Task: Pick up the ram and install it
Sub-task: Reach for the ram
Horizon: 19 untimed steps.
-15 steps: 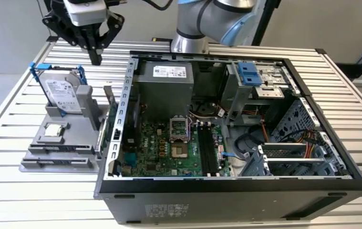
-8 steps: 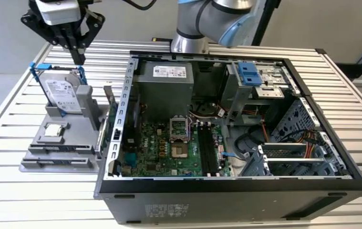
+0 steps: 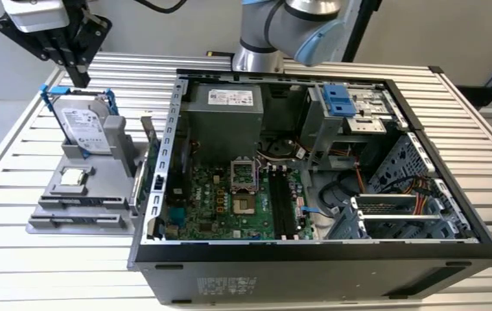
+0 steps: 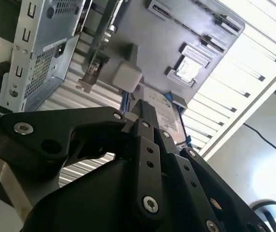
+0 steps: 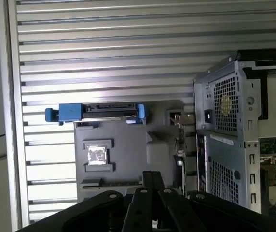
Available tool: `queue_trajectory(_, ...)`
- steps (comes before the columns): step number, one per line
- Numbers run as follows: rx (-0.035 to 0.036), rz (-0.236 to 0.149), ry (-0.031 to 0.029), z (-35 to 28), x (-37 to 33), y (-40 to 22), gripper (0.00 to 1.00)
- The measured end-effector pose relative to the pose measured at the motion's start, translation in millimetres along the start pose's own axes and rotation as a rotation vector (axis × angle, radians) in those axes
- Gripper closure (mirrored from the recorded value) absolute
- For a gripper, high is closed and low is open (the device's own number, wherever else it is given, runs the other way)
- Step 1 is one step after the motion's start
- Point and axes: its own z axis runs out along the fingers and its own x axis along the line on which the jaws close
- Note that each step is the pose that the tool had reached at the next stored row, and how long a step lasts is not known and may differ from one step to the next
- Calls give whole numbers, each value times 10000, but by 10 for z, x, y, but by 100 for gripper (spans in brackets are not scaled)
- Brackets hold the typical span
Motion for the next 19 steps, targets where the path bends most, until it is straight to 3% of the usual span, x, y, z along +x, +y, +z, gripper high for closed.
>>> queue_trajectory(6,-1,0,0,-5,271,-25,100)
queue_trajectory(19,-2,1,5,42,283,-616,100)
